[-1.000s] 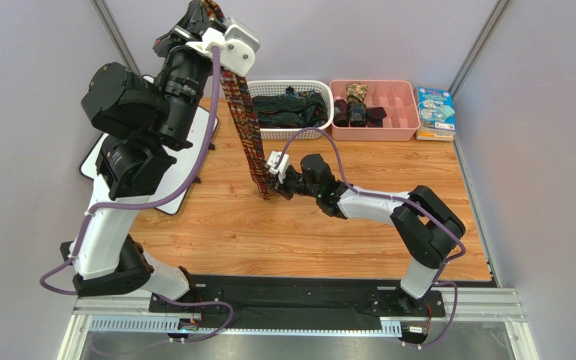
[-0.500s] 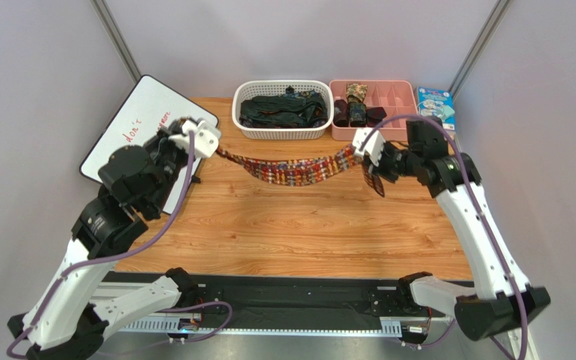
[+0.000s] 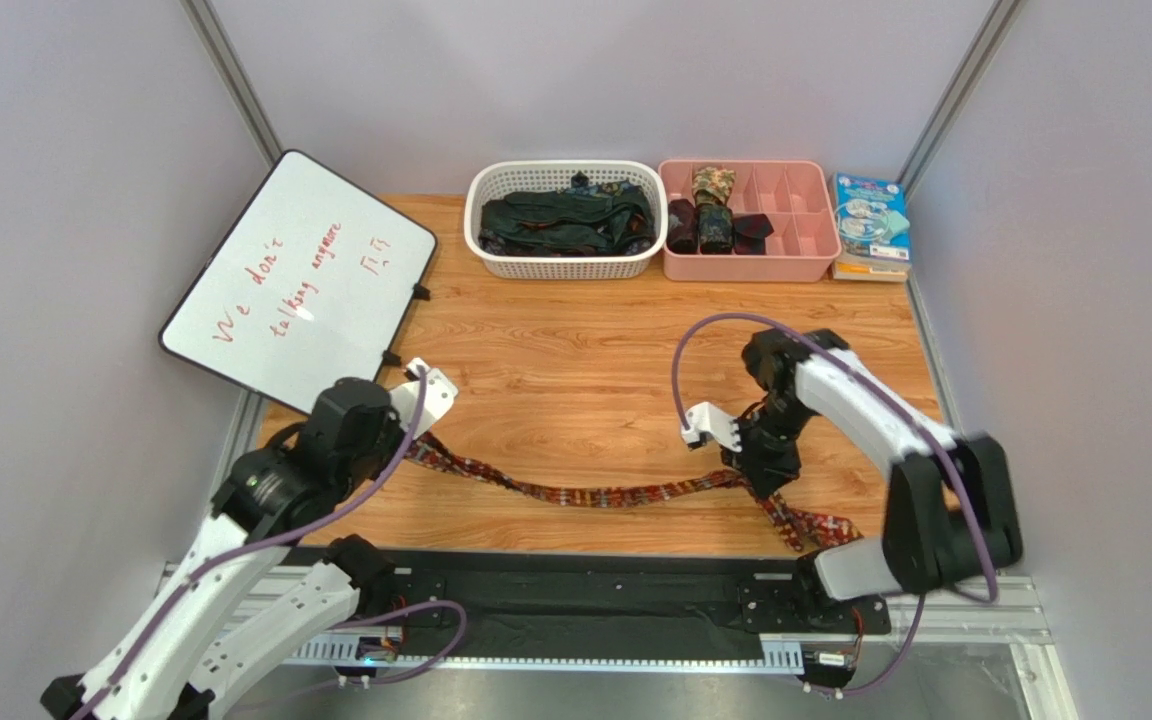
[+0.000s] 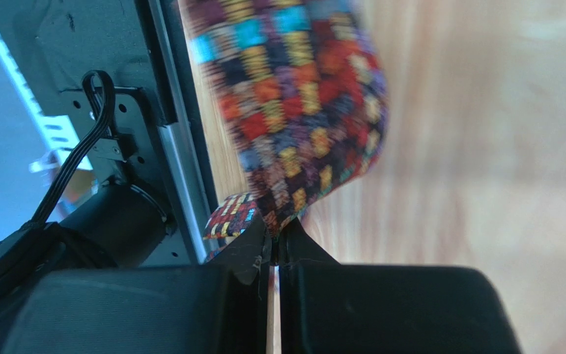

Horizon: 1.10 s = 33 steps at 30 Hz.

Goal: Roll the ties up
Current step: Flatten out the tie at the center of the board.

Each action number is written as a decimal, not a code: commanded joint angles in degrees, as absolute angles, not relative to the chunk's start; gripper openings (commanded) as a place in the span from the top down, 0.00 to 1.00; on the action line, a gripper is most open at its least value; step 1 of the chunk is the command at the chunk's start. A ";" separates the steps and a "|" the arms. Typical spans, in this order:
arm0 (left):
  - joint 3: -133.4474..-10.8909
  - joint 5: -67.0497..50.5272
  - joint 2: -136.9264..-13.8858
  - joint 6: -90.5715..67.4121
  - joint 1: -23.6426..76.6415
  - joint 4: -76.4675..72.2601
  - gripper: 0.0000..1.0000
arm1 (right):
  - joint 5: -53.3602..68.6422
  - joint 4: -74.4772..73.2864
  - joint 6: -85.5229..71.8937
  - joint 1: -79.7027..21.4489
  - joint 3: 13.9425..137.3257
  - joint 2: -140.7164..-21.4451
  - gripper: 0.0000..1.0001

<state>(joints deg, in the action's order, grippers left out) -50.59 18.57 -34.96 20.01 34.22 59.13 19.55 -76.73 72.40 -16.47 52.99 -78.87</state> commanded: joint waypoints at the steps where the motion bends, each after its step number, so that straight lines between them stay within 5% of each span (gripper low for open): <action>1: -48.52 21.18 -45.92 20.30 32.44 54.33 1.00 | 20.13 -88.77 72.25 -17.14 59.22 -93.04 1.00; 9: -51.06 11.08 -65.38 21.71 19.35 48.43 1.00 | 17.67 -88.07 70.23 -17.40 74.79 -116.27 0.87; 15: -52.03 7.57 -75.05 25.13 12.50 46.05 0.99 | 17.05 -86.40 67.77 -15.39 77.43 -115.24 0.32; 16: -52.81 6.78 -77.06 25.40 11.61 47.36 0.93 | 17.14 -86.74 67.50 -14.68 77.69 -114.27 0.02; 17: -54.21 4.24 -77.60 26.10 10.73 47.81 0.85 | 17.83 -87.18 67.15 -12.59 78.13 -112.87 0.00; 18: -54.66 2.39 -76.82 26.54 9.16 48.25 0.65 | 18.28 -87.36 66.97 -11.35 78.31 -109.89 0.00; 21: -55.46 -7.09 -70.61 30.40 8.53 48.43 0.36 | 19.16 -87.80 66.36 -6.43 77.61 -105.04 0.00; 22: -55.55 -10.34 -68.66 31.89 8.61 48.43 0.33 | 19.33 -87.80 66.36 -5.11 77.09 -101.64 0.00; 24: -55.28 -18.00 -63.75 34.53 10.18 47.47 0.01 | 19.77 -87.10 65.92 -1.51 74.80 -98.54 0.00; 33: -44.22 -11.44 -55.46 35.15 38.47 25.53 0.01 | 24.78 -60.76 53.54 1.50 58.82 -77.72 0.00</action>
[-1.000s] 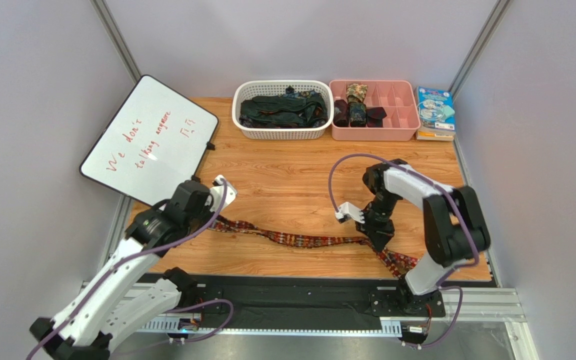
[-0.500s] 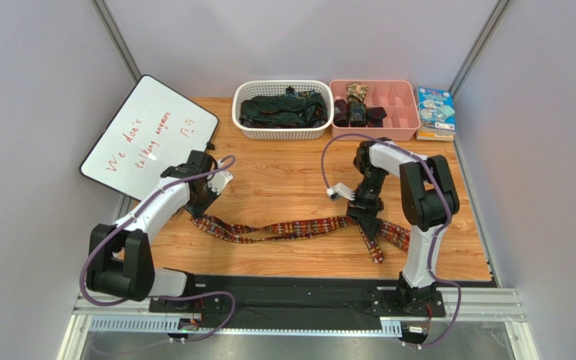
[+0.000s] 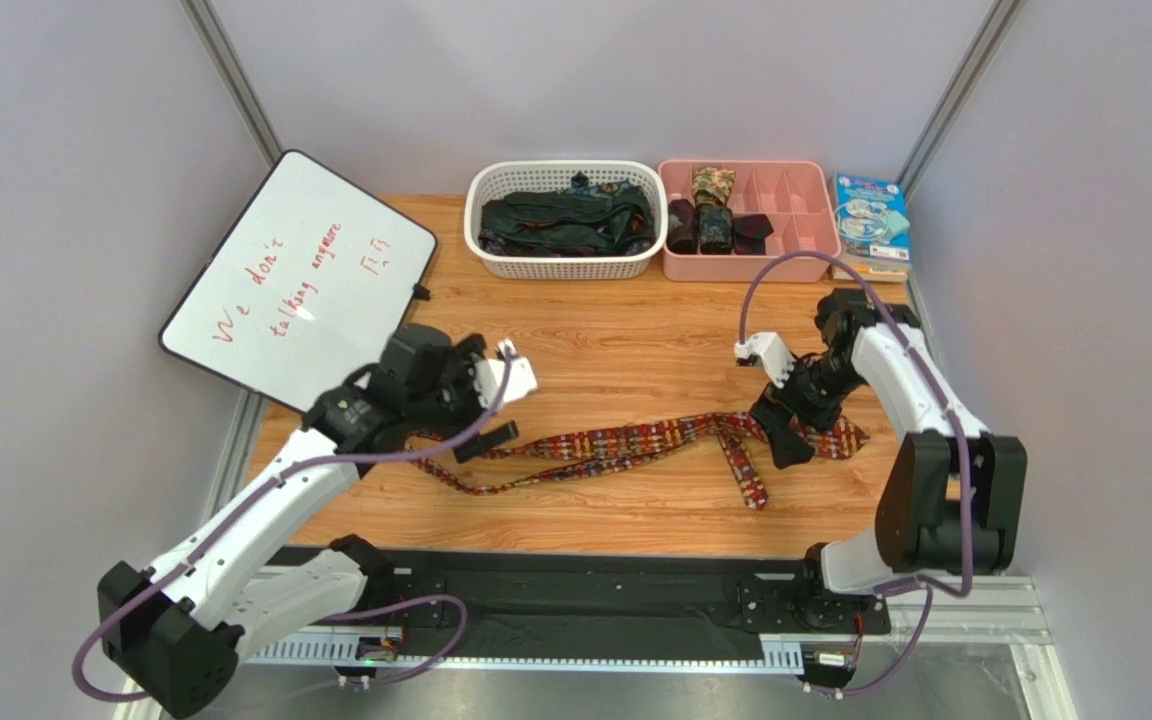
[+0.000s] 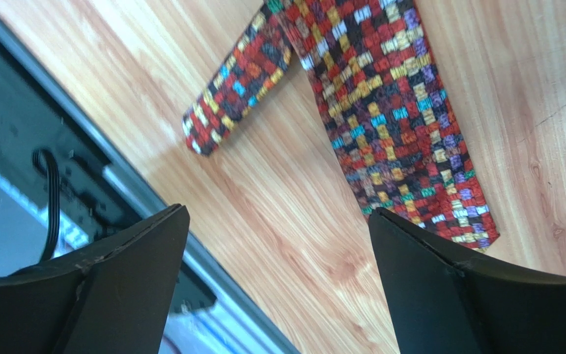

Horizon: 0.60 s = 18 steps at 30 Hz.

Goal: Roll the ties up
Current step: Flatten out the tie at the center of the board.

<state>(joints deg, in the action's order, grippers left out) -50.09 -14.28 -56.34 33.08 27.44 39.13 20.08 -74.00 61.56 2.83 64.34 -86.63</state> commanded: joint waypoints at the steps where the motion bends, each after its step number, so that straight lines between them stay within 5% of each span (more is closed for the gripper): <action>1: -43.08 -9.60 -55.72 36.55 40.58 23.92 0.00 | 25.57 -57.95 52.83 0.97 54.88 -75.61 0.00; 7: -37.36 -11.85 -57.31 47.62 45.70 21.00 0.01 | 25.50 -37.83 56.51 -7.81 41.68 -64.08 0.00; 18: -33.05 -7.21 -62.92 56.25 52.47 20.31 0.01 | 16.61 -23.39 59.32 -19.16 35.24 -71.62 0.04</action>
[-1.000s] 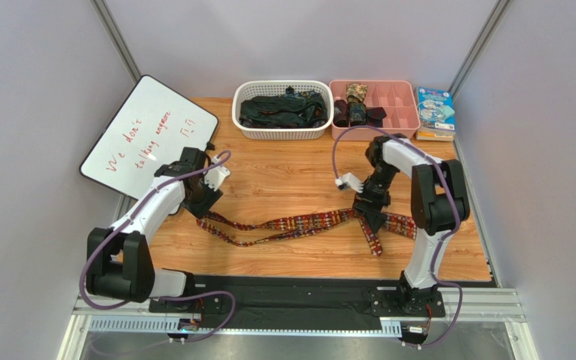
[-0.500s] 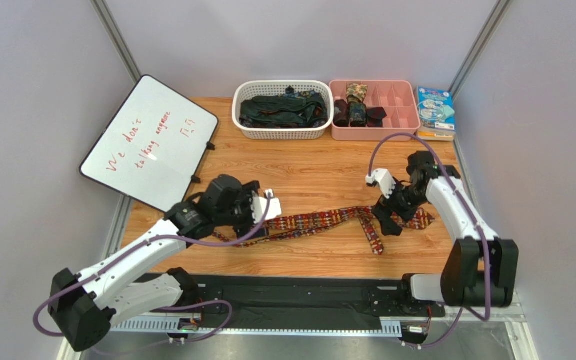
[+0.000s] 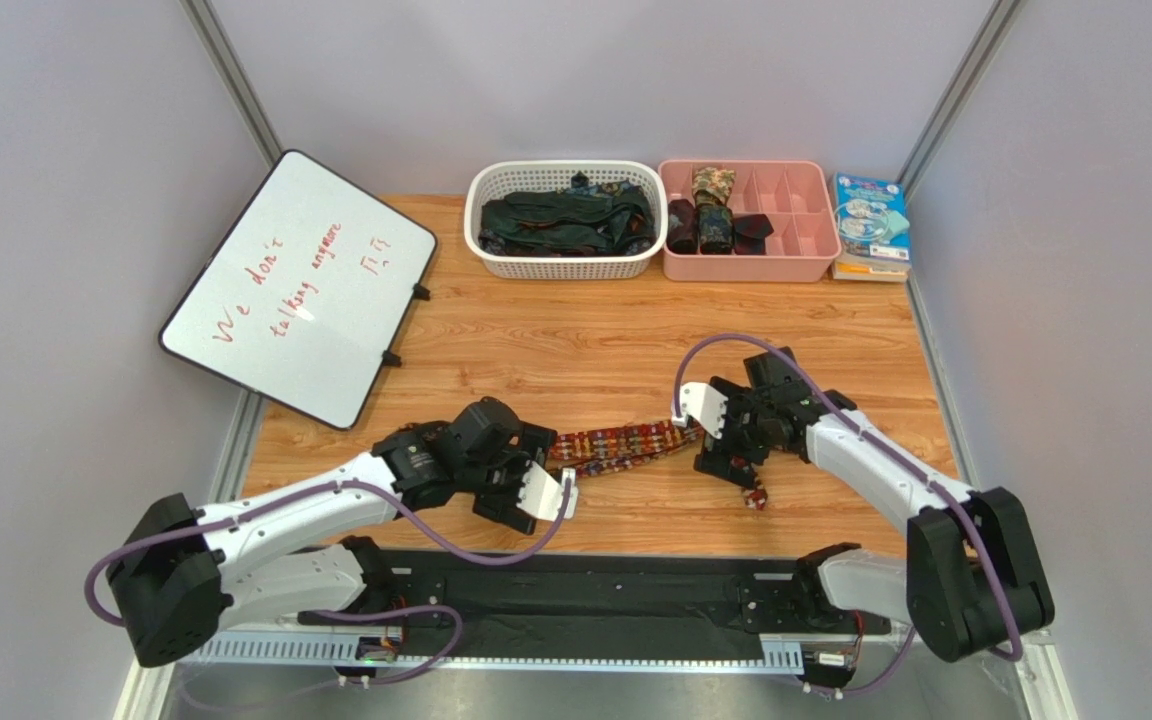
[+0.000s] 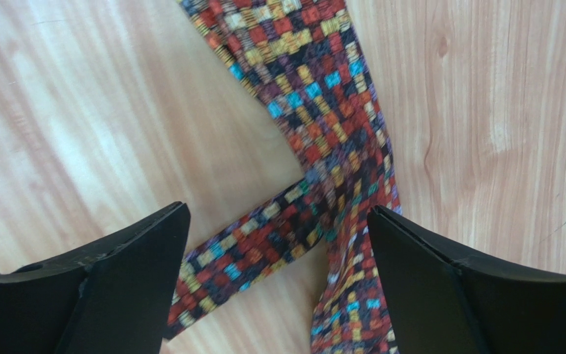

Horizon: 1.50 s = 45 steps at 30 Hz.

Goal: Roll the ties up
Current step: Flatten out the tie at the center of the board.

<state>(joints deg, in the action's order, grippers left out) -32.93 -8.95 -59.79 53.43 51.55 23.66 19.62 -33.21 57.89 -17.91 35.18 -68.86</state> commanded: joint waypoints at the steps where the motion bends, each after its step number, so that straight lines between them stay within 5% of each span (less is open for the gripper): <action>1: -32.79 -6.69 -63.54 56.42 52.91 19.95 0.01 | 16.35 -22.25 59.50 -19.60 35.33 -72.67 0.05; 5: -31.73 -3.70 -67.57 57.04 53.88 14.78 0.00 | 15.29 -21.01 60.55 -19.95 36.73 -77.77 0.13; 8: -32.17 -1.85 -70.82 56.95 53.88 12.93 0.01 | 15.21 -22.49 60.91 -20.04 38.75 -80.06 0.34; 11: -33.13 -0.18 -74.25 55.90 53.88 12.57 0.04 | 16.34 -27.76 60.73 -20.04 42.61 -82.87 0.65; 12: -33.48 -0.09 -74.96 55.55 53.88 12.74 0.07 | 16.87 -29.43 60.82 -20.04 43.76 -84.27 0.84; 15: -35.06 -0.09 -77.60 53.53 53.70 13.09 0.22 | 19.33 -37.68 61.52 -20.04 48.59 -87.17 1.00; 18: -38.22 -0.44 -79.89 50.72 51.34 17.03 0.58 | 22.75 -50.50 65.55 -19.69 54.91 -89.64 1.00; 19: -40.76 -1.22 -80.24 50.02 50.28 18.96 0.77 | 25.46 -58.80 67.39 -19.43 56.76 -91.65 1.00; 22: -46.90 -10.68 -79.63 48.77 44.58 29.76 1.00 | 30.65 -73.15 71.97 -18.29 63.44 -95.78 1.00; 24: -50.26 -22.77 -77.09 50.62 39.58 41.10 1.00 | 32.86 -81.51 74.86 -17.76 67.14 -97.72 1.00; 31: -55.28 -34.53 -75.66 57.02 36.22 59.75 1.00 | 37.87 -95.71 79.73 -16.97 69.78 -110.11 1.00; 43: -71.88 -37.71 -107.82 55.46 29.45 68.56 1.00 | 34.63 -95.71 77.96 -14.59 71.71 -127.87 1.00; 45: -73.90 -36.13 -109.59 54.85 28.31 67.77 1.00 | 34.80 -95.63 76.38 -13.54 73.91 -129.10 0.93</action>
